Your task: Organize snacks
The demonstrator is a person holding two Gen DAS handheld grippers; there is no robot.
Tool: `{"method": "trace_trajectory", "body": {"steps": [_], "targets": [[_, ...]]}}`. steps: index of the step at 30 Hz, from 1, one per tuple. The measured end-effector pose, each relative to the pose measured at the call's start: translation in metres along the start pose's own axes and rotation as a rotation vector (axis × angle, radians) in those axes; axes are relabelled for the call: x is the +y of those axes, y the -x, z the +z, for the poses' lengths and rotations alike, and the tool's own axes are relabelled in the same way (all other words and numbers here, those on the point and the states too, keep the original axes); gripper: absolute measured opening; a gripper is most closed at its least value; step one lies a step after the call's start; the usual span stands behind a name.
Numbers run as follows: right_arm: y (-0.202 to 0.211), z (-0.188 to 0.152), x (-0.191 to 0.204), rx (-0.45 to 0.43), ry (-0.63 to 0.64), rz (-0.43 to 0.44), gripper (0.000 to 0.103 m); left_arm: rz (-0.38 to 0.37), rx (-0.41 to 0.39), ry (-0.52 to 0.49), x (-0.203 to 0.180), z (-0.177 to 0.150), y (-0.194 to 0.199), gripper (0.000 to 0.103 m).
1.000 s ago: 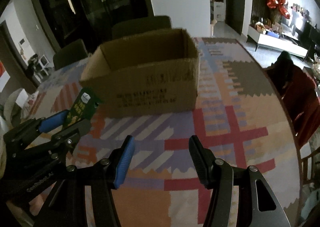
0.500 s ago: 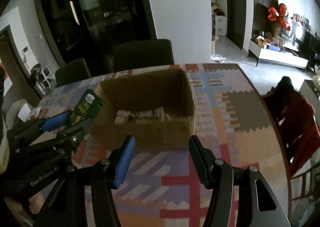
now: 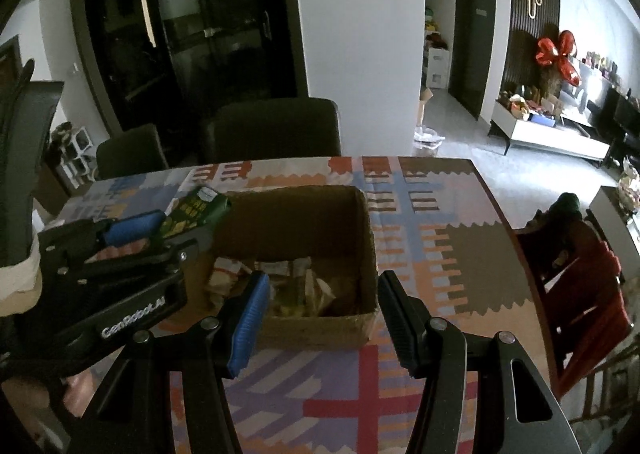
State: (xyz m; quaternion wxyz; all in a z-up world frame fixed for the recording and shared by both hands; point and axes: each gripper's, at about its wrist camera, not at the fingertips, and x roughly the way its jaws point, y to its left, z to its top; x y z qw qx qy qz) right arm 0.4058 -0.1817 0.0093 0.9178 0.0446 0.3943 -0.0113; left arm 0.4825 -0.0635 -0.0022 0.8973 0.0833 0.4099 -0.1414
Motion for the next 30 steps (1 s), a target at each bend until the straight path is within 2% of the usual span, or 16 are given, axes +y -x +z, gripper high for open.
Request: {"method": "trace_trajectory", "body": {"steps": [6,8,9,11,16,19,27,30], "targets": [[0.001,-0.005,-0.012,0.005,-0.011,-0.012,0.057,0.039,-0.012,0.053,0.006,-0.013,0.014,0.066],[0.006,-0.010,-0.015,0.000,-0.014,-0.010,0.062,0.050,-0.017,0.068,0.007,-0.021,0.024,0.069],[0.009,-0.012,-0.016,-0.008,-0.016,-0.014,0.069,0.066,-0.025,0.072,0.007,-0.026,0.031,0.069],[0.017,-0.017,-0.018,-0.031,-0.011,-0.010,0.070,0.079,-0.039,0.075,0.005,-0.035,0.042,0.070],[0.044,-0.030,-0.021,-0.068,0.005,0.008,0.070,0.110,-0.088,0.084,-0.001,-0.061,0.080,0.077],[0.065,-0.040,-0.021,-0.104,0.022,0.020,0.077,0.106,-0.110,0.098,-0.004,-0.077,0.103,0.078],[0.114,-0.069,-0.020,-0.152,0.054,0.055,0.077,0.126,-0.170,0.087,-0.020,-0.119,0.157,0.088],[0.131,-0.084,-0.021,-0.172,0.066,0.051,0.081,0.131,-0.193,0.090,-0.027,-0.135,0.174,0.092]]}}
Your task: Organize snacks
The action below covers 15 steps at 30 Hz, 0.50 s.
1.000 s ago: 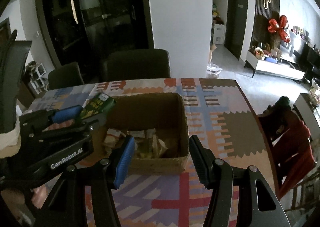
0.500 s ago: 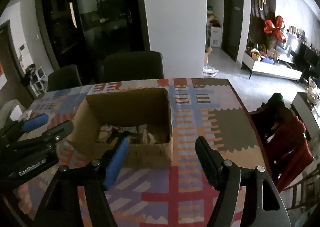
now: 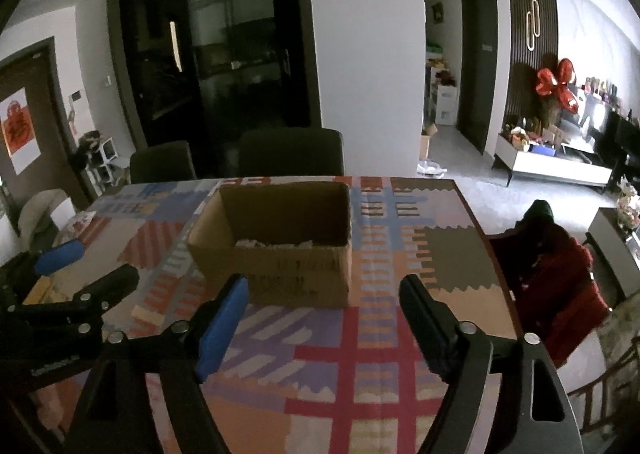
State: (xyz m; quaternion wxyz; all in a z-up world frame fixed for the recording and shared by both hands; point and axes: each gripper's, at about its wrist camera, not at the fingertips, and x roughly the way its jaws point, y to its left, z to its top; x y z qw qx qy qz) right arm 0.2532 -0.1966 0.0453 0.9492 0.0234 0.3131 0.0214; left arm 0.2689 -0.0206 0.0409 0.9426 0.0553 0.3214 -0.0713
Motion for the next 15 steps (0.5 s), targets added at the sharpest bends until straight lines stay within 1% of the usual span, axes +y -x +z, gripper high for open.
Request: {"method": "trace_trajectory", "body": {"steps": [7,9,12,15], "targets": [[0.039,-0.024,-0.002,-0.046,0.014,-0.015,0.082,0.004,-0.019,-0.001,-0.010,-0.027,0.034,0.096],[0.050,-0.029,-0.002,-0.075,0.035,-0.021,0.082,0.014,-0.032,-0.004,-0.011,-0.034,0.042,0.097],[0.063,-0.037,0.001,-0.110,0.063,-0.023,0.086,0.035,-0.052,-0.001,-0.015,-0.040,0.055,0.097],[0.075,-0.044,0.001,-0.116,0.055,-0.011,0.086,0.046,-0.075,0.005,-0.016,-0.046,0.068,0.098]]}}
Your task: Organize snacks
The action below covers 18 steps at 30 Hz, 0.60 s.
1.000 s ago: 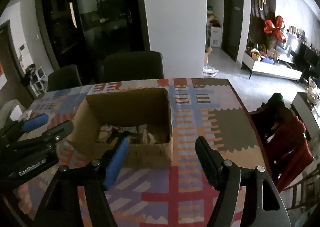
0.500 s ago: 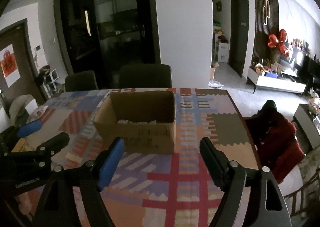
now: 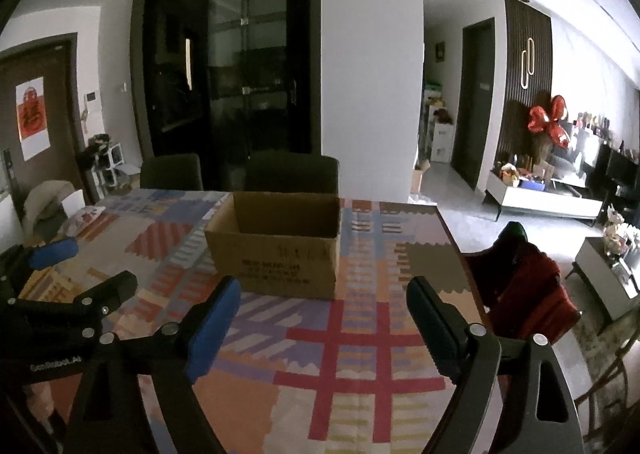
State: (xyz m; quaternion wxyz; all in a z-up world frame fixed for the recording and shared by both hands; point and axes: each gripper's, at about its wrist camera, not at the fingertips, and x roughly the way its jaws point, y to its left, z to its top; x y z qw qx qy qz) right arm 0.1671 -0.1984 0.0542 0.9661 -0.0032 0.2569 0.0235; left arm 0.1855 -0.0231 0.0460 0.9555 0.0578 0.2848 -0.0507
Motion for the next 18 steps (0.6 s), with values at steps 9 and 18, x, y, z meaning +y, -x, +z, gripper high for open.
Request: {"method": "trace_trajectory", "body": {"steps": [9,18], "targets": [[0.025,-0.007,-0.003,-0.036,-0.015,0.012,0.086,0.002,-0.049,0.001,-0.001,-0.005,0.032,0.101],[0.037,-0.008,0.001,-0.060,-0.002,0.026,0.086,-0.010,-0.078,0.020,0.001,-0.006,0.045,0.102]]}}
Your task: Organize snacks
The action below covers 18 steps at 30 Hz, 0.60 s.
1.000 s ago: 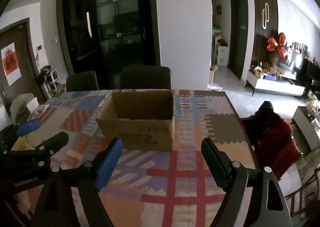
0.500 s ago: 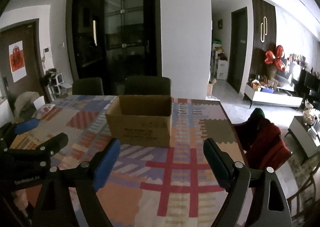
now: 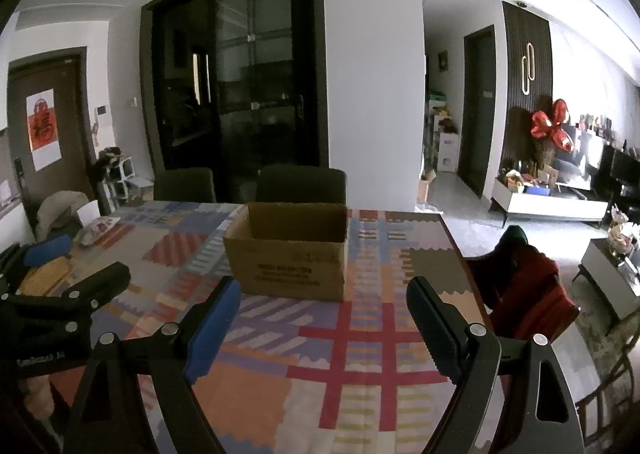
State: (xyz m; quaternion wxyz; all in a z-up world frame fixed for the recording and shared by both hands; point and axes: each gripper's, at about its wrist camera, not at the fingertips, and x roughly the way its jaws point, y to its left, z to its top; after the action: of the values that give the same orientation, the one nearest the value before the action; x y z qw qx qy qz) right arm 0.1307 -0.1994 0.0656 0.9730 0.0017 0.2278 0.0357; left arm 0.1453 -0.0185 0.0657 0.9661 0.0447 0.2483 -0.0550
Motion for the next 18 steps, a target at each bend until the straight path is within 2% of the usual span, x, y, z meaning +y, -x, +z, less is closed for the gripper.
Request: {"method": "trace_trajectory", "body": {"steps": [18], "targets": [[0.0047,-0.0007,-0.0033,0.002,-0.012,-0.006,0.086,-0.022,-0.011,-0.009,-0.0087,0.0080,0.0038,0.103]]}}
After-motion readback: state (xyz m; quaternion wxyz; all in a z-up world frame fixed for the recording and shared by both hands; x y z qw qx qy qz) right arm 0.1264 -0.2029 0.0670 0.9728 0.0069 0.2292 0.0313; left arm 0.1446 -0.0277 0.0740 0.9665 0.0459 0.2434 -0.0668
